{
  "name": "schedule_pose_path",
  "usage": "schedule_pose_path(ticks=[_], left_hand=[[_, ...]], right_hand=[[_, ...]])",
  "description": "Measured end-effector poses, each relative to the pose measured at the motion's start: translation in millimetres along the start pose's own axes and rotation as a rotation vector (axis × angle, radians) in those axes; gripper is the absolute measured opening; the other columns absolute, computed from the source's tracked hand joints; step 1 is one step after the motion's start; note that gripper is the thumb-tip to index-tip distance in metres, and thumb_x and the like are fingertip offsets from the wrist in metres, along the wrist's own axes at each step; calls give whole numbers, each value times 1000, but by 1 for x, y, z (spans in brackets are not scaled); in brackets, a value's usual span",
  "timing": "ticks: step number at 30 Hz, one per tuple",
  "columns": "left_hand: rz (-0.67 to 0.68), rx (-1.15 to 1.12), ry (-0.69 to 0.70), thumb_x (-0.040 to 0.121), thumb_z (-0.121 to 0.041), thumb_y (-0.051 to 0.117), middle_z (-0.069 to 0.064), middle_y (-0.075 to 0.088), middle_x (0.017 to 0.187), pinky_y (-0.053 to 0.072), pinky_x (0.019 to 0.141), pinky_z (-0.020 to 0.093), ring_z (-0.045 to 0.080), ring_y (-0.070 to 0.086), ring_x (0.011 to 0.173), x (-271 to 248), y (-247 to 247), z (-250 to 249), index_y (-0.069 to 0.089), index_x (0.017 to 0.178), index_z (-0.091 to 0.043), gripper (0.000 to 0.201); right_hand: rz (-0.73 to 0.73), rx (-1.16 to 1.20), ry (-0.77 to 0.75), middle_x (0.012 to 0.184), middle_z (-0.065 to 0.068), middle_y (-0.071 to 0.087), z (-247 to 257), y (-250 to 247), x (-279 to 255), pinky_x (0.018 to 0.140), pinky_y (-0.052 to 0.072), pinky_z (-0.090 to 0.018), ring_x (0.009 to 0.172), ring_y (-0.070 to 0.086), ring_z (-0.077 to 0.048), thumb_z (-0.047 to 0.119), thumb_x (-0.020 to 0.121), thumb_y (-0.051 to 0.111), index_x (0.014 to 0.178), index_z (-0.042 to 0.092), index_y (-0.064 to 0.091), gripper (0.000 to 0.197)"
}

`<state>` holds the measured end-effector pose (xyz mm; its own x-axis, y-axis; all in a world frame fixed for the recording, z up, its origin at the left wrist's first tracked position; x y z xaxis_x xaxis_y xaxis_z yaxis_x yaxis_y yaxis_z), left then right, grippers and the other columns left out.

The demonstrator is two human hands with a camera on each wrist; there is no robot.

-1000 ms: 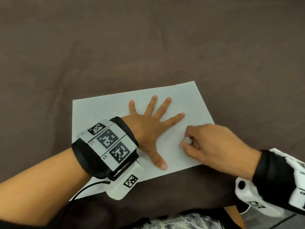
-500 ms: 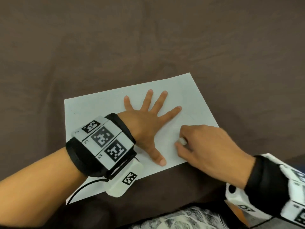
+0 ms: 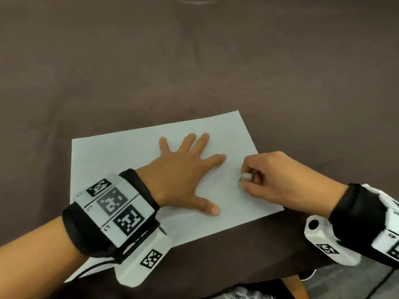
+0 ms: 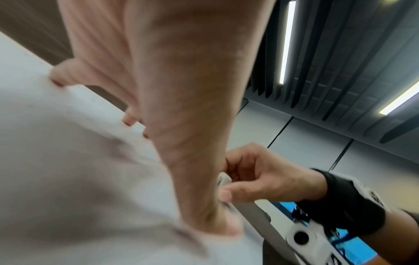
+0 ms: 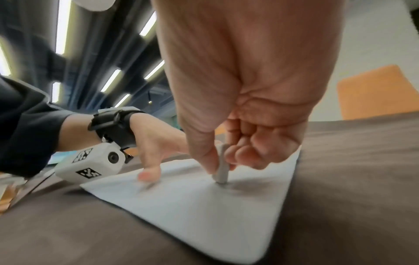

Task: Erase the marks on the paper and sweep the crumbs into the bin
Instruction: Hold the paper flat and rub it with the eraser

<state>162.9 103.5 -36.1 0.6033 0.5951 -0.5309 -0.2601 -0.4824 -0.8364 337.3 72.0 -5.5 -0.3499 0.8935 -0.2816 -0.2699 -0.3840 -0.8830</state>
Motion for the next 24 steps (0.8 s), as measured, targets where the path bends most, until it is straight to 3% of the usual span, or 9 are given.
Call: schedule_pose_path(ticks=[2, 4, 7, 10, 13, 15, 18, 22, 24], left_hand=[[-103, -9, 2, 74, -83, 47, 5, -5, 159, 17, 109, 69, 30, -2, 146, 2, -6, -5, 12, 146, -38, 92], [-150, 12, -13, 73, -83, 50, 3, 1, 156, 21, 108, 67, 30, 5, 143, 4, -7, -6, 13, 144, -34, 94], [-152, 27, -62, 69, -88, 47, -1, -9, 159, 19, 111, 63, 26, 0, 146, 5, -2, -1, -5, 152, -26, 116], [-127, 41, -81, 69, -89, 44, -3, -22, 160, 14, 113, 63, 24, -7, 148, 6, 0, 0, -16, 153, -21, 124], [-101, 27, -85, 70, -88, 47, -2, -27, 159, 13, 114, 64, 24, -11, 149, 8, -1, -1, -19, 153, -21, 126], [-92, 14, -92, 70, -88, 48, -2, -29, 159, 12, 114, 64, 25, -12, 149, 8, -2, 0, -20, 153, -21, 126], [-85, 11, -98, 69, -88, 48, -4, -30, 158, 11, 115, 63, 23, -13, 149, 7, -2, -1, -21, 152, -22, 127], [-69, 26, -102, 69, -88, 48, -3, -32, 158, 12, 115, 62, 24, -13, 149, 8, -2, -2, -22, 152, -23, 126], [-70, 26, -103, 69, -89, 48, -4, -31, 158, 13, 114, 62, 24, -13, 149, 7, -2, -1, -22, 152, -23, 127]], right_hand=[[49, -12, -86, 77, 8, 58, 4, -5, 10, 63, 48, -27, 68, 54, -11, 33, 90, 58, 87, 25, 58, 8], [79, -42, -163, 81, 11, 57, 9, -9, 24, 64, 44, -20, 72, 53, -8, 33, 92, 57, 93, 24, 59, 10], [82, -138, -200, 79, 16, 51, 8, -15, 45, 62, 35, -18, 70, 48, -2, 35, 95, 53, 96, 23, 57, 12], [120, -204, -255, 82, 17, 49, 5, -9, 43, 67, 34, -19, 69, 46, -7, 40, 97, 47, 98, 26, 52, 15], [234, -228, -352, 97, 16, 53, 12, -5, 32, 76, 42, -23, 78, 44, -4, 41, 99, 42, 105, 26, 52, 20], [205, -287, -331, 97, 15, 54, 11, -14, 45, 79, 44, -27, 81, 44, -4, 41, 98, 43, 103, 25, 54, 20], [127, -290, -294, 90, 16, 50, 5, -23, 57, 78, 42, -26, 80, 41, -3, 37, 97, 46, 99, 26, 56, 14], [259, -316, -419, 95, 13, 51, 13, -7, 38, 75, 40, -24, 77, 36, -3, 41, 98, 42, 104, 26, 53, 20], [240, -325, -378, 89, 13, 48, 11, -14, 50, 70, 36, -22, 69, 39, -5, 43, 97, 43, 99, 28, 53, 18]])
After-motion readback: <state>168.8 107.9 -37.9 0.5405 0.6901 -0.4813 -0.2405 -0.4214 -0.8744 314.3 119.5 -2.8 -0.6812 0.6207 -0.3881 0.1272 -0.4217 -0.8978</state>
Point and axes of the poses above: each hand's wrist, its own x-axis towards the middle knuckle, its own y-axis out of the palm, z = x × y, the point moved 4 cm from there along x, towards the middle knuckle
